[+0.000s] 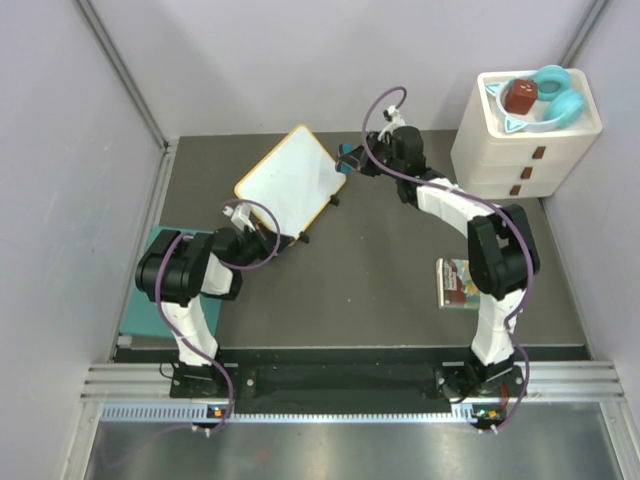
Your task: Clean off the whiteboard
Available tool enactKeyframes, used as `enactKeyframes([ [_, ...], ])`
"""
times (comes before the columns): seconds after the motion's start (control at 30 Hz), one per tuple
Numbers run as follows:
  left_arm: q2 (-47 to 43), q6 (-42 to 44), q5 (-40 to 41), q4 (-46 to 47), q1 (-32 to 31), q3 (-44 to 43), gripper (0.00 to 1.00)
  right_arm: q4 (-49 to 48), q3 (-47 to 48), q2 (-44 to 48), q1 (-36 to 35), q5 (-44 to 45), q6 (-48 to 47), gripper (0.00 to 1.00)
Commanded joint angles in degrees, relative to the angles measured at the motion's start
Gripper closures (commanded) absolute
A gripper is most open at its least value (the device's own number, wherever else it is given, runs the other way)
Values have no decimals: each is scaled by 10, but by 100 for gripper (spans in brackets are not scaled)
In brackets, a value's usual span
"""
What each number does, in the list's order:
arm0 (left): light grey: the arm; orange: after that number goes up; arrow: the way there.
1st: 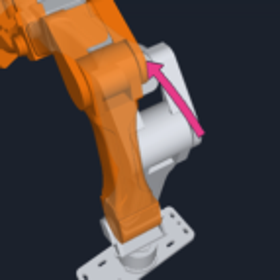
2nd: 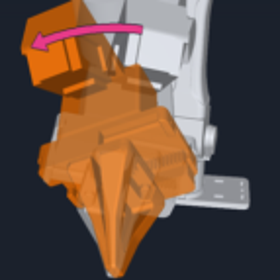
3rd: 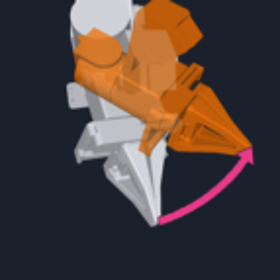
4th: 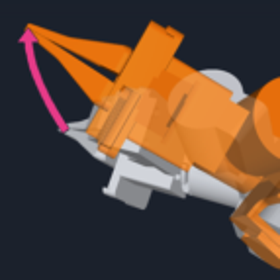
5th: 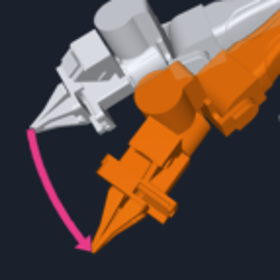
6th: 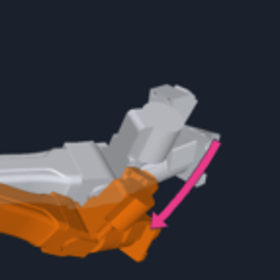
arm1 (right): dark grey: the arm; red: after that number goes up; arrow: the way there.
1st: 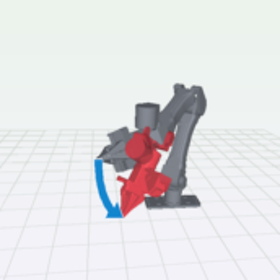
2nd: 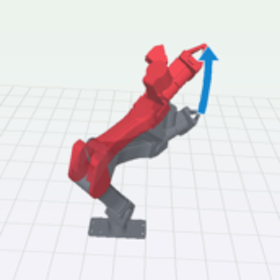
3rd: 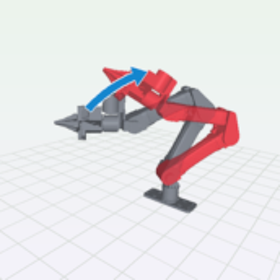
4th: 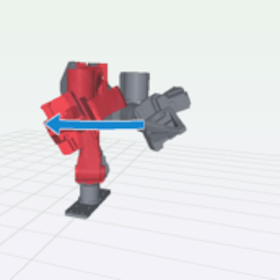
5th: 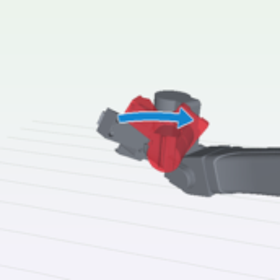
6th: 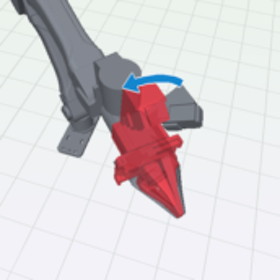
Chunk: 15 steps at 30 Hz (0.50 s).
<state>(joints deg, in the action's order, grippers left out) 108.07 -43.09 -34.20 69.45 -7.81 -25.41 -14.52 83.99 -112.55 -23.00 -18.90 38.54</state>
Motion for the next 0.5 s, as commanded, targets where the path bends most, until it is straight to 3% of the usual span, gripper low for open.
enactKeyframes([
  [0.0, -13, 15, -85, -43, -21, 23, 98, -3, -65, 33, 13, -21, -1, 100],
  [0.17, -21, 6, -69, -30, -21, 37, 85, 87, -88, 54, 13, -7, -10, 97],
  [0.33, -30, 6, -62, -35, -21, 41, 66, 113, -124, 60, 14, 0, -8, 82],
  [0.37, -32, 7, -59, -36, -21, 44, 57, 115, -124, 57, 14, -2, -10, 79],
  [0.4, -34, 8, -58, -34, -21, 45, 54, 125, -123, 47, 13, -10, -11, 72],
  [0.47, -38, 9, -54, -34, -21, 49, 44, 128, -118, 37, 13, -19, -11, 67],
])
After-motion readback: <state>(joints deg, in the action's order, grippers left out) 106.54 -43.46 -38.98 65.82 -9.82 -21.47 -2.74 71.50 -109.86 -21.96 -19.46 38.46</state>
